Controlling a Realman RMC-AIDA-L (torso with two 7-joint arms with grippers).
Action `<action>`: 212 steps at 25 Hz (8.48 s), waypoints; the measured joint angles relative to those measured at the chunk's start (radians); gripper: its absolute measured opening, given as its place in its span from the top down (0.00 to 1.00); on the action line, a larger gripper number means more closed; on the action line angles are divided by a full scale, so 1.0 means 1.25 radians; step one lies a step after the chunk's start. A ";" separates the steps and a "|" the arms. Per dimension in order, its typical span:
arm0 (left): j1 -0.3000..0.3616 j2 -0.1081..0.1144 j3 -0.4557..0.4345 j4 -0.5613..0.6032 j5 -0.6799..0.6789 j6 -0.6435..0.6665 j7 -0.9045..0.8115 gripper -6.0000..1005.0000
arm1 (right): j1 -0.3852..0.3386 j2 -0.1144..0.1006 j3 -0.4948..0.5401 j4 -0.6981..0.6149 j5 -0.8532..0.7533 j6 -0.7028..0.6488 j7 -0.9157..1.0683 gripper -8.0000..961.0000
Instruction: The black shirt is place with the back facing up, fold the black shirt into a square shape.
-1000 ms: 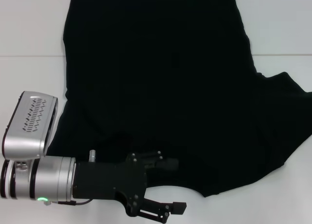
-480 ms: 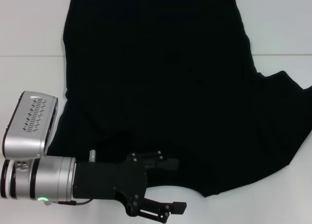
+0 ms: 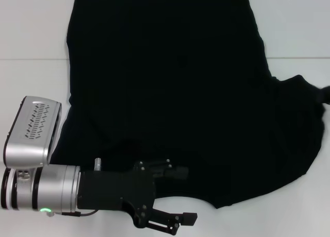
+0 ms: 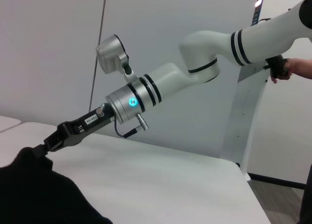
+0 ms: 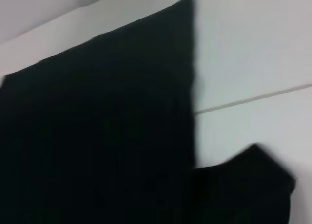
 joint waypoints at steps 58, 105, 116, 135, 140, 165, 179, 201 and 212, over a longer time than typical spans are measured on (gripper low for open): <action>0.082 0.074 -0.400 0.194 0.251 -0.116 -0.572 0.12 | 0.085 0.078 -0.228 -0.017 0.197 -0.215 -0.072 0.22; 0.073 0.070 -0.351 0.192 0.306 -0.204 -0.645 0.97 | 0.021 -0.016 -0.234 -0.022 0.134 -0.275 0.031 0.24; 0.072 0.069 -0.350 0.189 0.285 -0.204 -0.645 0.97 | 0.009 -0.079 -0.232 -0.030 -0.057 -0.329 0.162 0.24; 0.072 0.067 -0.351 0.188 0.285 -0.203 -0.647 0.97 | 0.010 -0.071 -0.234 -0.029 -0.134 -0.358 0.178 0.32; 0.072 0.069 -0.352 0.188 0.285 -0.203 -0.648 0.97 | 0.011 -0.059 -0.230 -0.031 -0.133 -0.379 0.175 0.34; 0.066 0.071 -0.352 0.180 0.283 -0.207 -0.640 0.97 | 0.018 -0.021 -0.230 -0.049 -0.131 -0.359 0.180 0.64; 0.075 0.075 -0.413 0.185 0.262 -0.076 -0.620 0.97 | -0.036 -0.034 -0.134 -0.054 -0.122 -0.417 0.088 0.94; 0.199 0.051 -0.471 0.205 0.290 0.235 -0.611 0.97 | -0.274 -0.047 0.021 -0.141 -0.132 -0.693 -0.138 0.94; 0.158 0.056 -0.465 0.191 0.282 0.235 -0.635 0.97 | -0.252 -0.045 0.036 -0.138 -0.128 -0.696 -0.155 0.94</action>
